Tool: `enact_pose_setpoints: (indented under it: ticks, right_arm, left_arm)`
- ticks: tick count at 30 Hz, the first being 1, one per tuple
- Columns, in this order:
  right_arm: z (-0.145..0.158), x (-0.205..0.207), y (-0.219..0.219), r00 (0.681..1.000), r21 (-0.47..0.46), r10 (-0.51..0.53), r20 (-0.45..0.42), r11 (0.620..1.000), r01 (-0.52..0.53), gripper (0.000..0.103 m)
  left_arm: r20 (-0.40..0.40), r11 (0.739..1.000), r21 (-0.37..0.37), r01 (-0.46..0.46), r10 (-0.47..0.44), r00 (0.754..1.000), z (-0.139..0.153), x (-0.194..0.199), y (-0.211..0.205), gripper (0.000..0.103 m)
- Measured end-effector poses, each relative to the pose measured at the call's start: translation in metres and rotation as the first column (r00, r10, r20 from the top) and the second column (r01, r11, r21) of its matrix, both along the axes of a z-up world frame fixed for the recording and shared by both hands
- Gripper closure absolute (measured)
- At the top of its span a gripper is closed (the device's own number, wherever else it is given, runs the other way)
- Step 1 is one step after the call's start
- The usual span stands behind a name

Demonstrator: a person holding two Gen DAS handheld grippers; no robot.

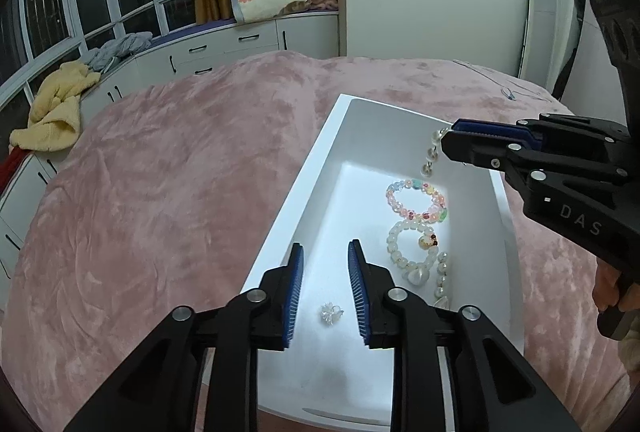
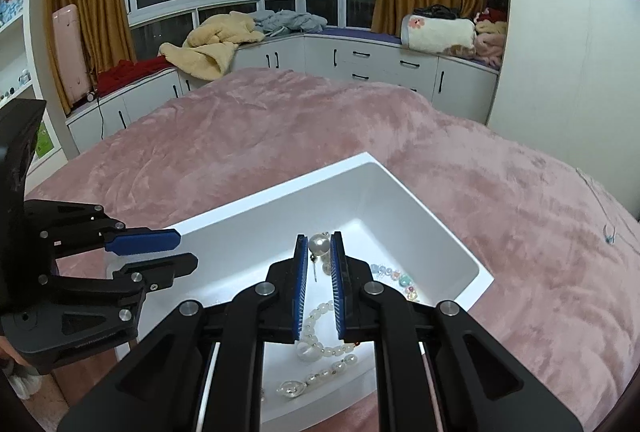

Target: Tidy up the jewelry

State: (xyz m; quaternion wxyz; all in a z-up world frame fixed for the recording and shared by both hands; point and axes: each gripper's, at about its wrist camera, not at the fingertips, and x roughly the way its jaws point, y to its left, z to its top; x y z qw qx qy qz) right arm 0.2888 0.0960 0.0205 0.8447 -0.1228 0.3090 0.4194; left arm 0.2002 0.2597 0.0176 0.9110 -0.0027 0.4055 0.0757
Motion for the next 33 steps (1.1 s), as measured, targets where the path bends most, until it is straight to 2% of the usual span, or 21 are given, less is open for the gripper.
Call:
enact_pose_setpoints:
  ticks: [3,7,9,12,14,17,18,22,25,27,31,33]
  right_arm:
    - [-0.004,0.0,0.0,1.0,-0.009,-0.004,-0.001,1.0,0.004,0.09]
    - [-0.004,-0.002,0.002,1.0,-0.014,-0.011,0.011,1.0,0.011,0.089]
    - [-0.004,-0.003,0.003,1.0,-0.017,-0.018,0.017,1.0,0.018,0.084]
    - [-0.002,-0.005,0.002,0.999,-0.012,-0.028,0.027,1.0,0.028,0.071]
    - [0.001,-0.008,0.002,0.998,-0.017,-0.04,0.046,0.999,0.041,0.058]
    - [0.009,-0.012,0.0,0.996,-0.009,-0.05,0.069,0.999,0.05,0.049]
    - [0.013,-0.013,-0.001,0.996,-0.003,-0.052,0.075,0.999,0.052,0.047]
    - [0.029,-0.026,-0.01,0.991,0.033,-0.074,0.11,0.997,0.071,0.029]
    - [0.042,-0.044,-0.024,0.986,0.063,-0.093,0.139,0.994,0.085,0.019]
    - [0.048,-0.055,-0.033,0.983,0.076,-0.107,0.148,0.992,0.097,0.014]
    - [0.05,-0.079,-0.051,0.98,0.086,-0.127,0.151,0.99,0.115,0.013]
    - [0.048,-0.089,-0.06,0.981,0.093,-0.132,0.145,0.989,0.119,0.013]
  left_arm:
    - [0.002,1.0,0.008,0.0,0.0,1.0,-0.001,-0.001,-0.002,0.072]
    - [0.021,1.0,0.021,-0.012,0.012,1.0,0.001,-0.003,-0.003,0.061]
    - [0.029,1.0,0.02,-0.016,0.016,0.999,0.003,-0.004,-0.004,0.06]
    - [0.034,1.0,0.021,-0.021,0.02,0.999,0.004,-0.005,-0.004,0.056]
    - [0.044,0.999,0.024,-0.027,0.026,0.999,0.006,-0.007,-0.005,0.051]
    - [0.062,0.999,0.034,-0.035,0.033,0.997,0.011,-0.011,-0.007,0.043]
    - [0.067,0.999,0.037,-0.038,0.035,0.997,0.013,-0.012,-0.008,0.038]
    - [0.106,0.995,0.069,-0.066,0.059,0.993,0.024,-0.022,-0.012,0.013]
    - [0.155,0.993,0.08,-0.091,0.078,0.985,0.037,-0.037,-0.019,0.01]
    - [0.16,0.992,0.08,-0.097,0.083,0.984,0.041,-0.043,-0.022,0.009]
    - [0.153,0.986,0.085,-0.144,0.129,0.98,0.046,-0.057,-0.028,0.005]
    - [0.158,0.988,0.063,-0.143,0.131,0.979,0.046,-0.065,-0.031,0.004]
